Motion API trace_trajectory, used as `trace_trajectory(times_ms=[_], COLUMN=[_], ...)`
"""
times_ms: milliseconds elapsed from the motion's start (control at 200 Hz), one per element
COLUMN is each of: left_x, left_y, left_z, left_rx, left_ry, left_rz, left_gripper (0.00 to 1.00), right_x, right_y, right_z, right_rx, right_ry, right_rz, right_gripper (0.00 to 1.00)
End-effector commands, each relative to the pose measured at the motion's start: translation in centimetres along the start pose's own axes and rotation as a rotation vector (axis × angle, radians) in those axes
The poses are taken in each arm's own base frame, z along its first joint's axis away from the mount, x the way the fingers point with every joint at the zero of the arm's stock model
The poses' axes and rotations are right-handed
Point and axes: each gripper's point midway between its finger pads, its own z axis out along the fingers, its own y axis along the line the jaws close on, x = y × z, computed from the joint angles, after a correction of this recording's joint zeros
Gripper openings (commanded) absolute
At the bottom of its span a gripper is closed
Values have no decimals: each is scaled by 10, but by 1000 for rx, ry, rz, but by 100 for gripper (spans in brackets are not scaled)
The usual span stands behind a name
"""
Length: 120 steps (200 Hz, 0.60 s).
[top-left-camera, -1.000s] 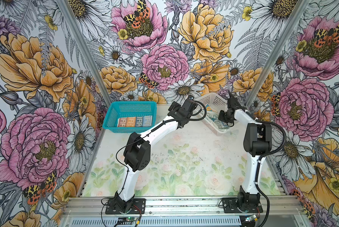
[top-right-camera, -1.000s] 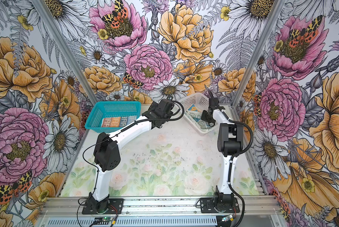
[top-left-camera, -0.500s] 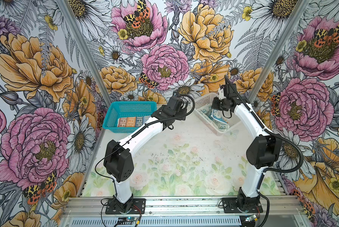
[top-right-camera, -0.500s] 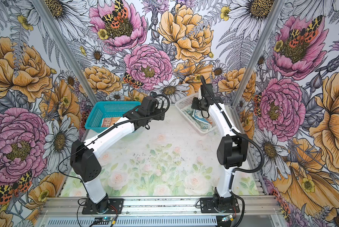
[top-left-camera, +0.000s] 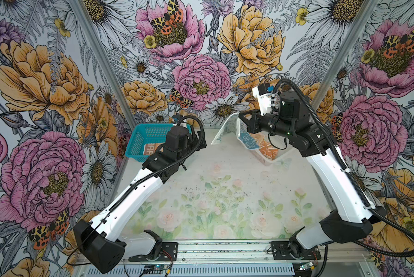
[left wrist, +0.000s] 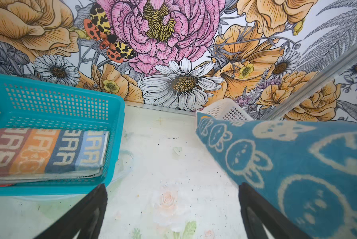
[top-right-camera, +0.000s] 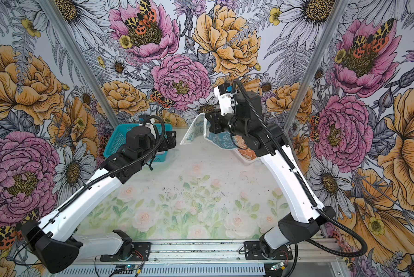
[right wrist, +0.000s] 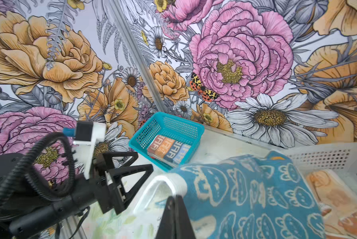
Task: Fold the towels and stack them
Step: 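Grasp the blue bunny towel in the white basket with right gripper while left arm withdraws, then pull the blue bunny towel out and drag it onto the table with the right gripper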
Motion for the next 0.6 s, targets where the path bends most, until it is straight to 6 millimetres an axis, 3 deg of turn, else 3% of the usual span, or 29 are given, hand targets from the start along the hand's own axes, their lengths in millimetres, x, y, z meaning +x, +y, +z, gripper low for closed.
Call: trace_trajectory(times_ms=[0,185,275,365,425,595], left_x=[26,83,107,127,142,174], left_y=[13,31,37,40,37,27], left_z=[7,19,21,22,22,29], left_rx=[-21,-45,-48,-59,-38,-21], left_ry=[52,172,218,257,298,371], left_rz=[-43,-88,-100,-98,-97,-75], left_gripper=[99,99,99,99,99,99], right_x=[85,206,256,292,308,347], right_y=[-43,-75,-87,-95,-97,-106], right_z=[63,115,119,113,105,72], right_rx=[75,84,107,128,134,181], right_ry=[259,518,604,660,686,735], right_rz=[84,214,256,274,276,286], right_gripper=[0,0,0,0,9,47])
